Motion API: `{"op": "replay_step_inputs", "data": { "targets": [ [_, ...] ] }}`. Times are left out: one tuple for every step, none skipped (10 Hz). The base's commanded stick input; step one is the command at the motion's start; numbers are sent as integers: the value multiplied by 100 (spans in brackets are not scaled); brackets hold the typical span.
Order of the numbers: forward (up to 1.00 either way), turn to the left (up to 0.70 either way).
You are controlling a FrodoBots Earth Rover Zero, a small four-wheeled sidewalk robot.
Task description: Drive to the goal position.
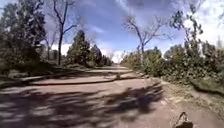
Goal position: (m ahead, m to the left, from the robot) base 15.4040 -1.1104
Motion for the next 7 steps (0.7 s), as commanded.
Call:
{"op": "replay_step_inputs", "data": {
  "targets": [
    [100,0],
    [100,0],
    [100,0],
    [100,0],
    [100,0],
    [100,0],
    [100,0]
  ]
}}
